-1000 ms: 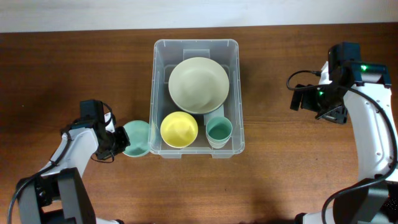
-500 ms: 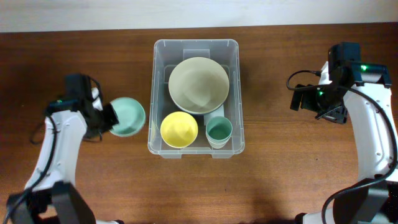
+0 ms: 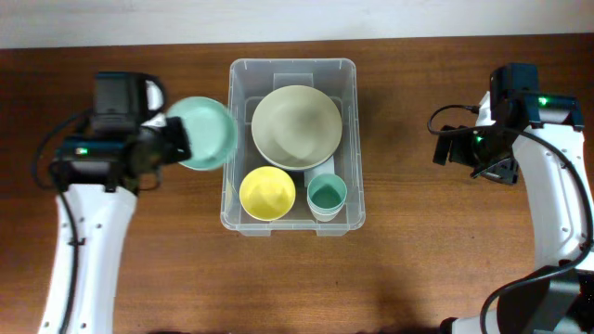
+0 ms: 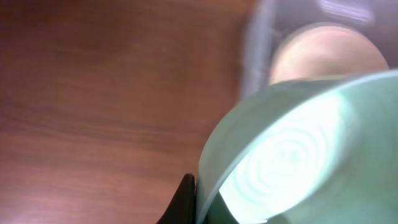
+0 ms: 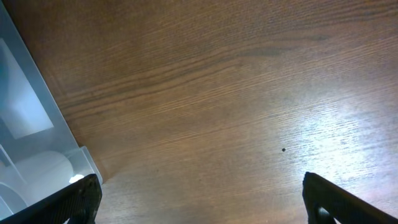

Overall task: Pack container
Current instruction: 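Carry the green bowl onto the yellow bowl in the bin, release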

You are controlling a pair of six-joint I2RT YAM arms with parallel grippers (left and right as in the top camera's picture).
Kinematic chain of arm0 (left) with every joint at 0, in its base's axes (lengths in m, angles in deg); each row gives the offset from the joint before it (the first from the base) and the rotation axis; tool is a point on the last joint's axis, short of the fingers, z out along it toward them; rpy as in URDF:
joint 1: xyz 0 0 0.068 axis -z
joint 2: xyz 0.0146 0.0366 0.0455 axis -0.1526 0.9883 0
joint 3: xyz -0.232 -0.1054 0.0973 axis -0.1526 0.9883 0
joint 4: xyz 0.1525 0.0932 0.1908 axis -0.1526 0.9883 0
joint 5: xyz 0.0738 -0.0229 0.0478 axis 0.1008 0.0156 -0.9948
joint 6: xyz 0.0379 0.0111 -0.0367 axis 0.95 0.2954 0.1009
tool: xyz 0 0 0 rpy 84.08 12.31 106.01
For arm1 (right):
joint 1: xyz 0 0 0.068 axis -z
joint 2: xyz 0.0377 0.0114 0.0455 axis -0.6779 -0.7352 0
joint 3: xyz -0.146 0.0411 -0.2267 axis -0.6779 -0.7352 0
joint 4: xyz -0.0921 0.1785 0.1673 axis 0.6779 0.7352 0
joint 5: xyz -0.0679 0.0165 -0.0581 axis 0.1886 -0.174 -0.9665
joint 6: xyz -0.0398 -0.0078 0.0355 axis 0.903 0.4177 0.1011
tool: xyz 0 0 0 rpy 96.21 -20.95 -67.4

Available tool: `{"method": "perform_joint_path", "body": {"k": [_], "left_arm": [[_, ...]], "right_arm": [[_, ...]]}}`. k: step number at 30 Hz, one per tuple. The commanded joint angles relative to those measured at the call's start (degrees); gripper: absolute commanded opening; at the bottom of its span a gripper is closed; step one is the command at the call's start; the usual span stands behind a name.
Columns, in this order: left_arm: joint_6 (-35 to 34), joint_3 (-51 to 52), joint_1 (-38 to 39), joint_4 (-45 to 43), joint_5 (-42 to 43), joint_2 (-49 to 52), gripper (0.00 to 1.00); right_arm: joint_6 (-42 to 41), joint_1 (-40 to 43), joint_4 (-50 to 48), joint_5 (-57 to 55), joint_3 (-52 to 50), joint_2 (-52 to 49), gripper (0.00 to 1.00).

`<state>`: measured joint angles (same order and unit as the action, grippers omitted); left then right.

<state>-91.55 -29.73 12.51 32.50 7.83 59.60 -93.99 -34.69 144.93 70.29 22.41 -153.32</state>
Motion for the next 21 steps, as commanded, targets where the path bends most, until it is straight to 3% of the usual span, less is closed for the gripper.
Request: {"method": "perform_joint_path", "body": {"k": [1, 6, 21], "left_arm": [[-0.2, -0.4, 7.8, 1.3, 0.8, 0.0, 0.00], [-0.6, -0.3, 13.2, 3.8, 0.7, 2.4, 0.01], [-0.6, -0.3, 17.3, 7.3, 0.8, 18.2, 0.00]], "right_arm": [[0.4, 0.0, 0.0, -0.3, -0.1, 0.0, 0.99], [0.4, 0.0, 0.0, -0.3, -0.1, 0.0, 0.99], [0.4, 0.0, 0.0, -0.3, -0.1, 0.0, 0.99]]}}
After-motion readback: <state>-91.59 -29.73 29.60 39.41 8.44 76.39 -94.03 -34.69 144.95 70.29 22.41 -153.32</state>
